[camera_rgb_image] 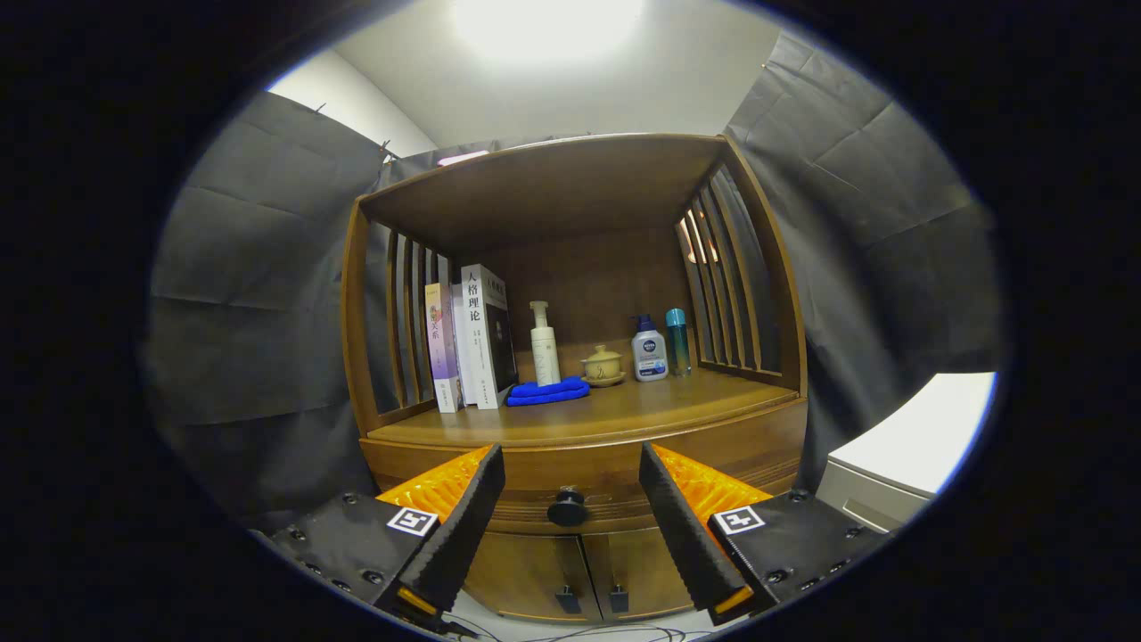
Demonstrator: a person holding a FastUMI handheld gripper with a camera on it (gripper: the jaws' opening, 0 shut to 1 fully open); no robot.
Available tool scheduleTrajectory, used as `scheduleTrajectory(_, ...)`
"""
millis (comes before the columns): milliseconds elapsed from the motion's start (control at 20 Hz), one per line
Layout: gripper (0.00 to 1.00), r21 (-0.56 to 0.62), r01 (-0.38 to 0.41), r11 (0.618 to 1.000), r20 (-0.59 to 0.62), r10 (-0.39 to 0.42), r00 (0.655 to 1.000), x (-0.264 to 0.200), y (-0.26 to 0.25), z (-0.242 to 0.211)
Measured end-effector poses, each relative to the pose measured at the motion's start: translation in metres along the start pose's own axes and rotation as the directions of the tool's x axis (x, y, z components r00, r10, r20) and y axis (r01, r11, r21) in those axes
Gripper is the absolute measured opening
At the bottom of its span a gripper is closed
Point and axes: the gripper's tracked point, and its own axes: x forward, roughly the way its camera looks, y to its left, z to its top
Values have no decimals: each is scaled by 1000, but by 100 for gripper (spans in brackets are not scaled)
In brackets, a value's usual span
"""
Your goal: Pull open the drawer, take out the items inside it, and place them on the countertop above the cabinet.
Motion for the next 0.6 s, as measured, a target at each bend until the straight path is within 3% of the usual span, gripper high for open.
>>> scheduleTrajectory(400,96,-31,-38,999,-50,36,998,13,10,-17)
scheduleTrajectory(600,97,30,-29,999,-70,31,997,27,6,-13)
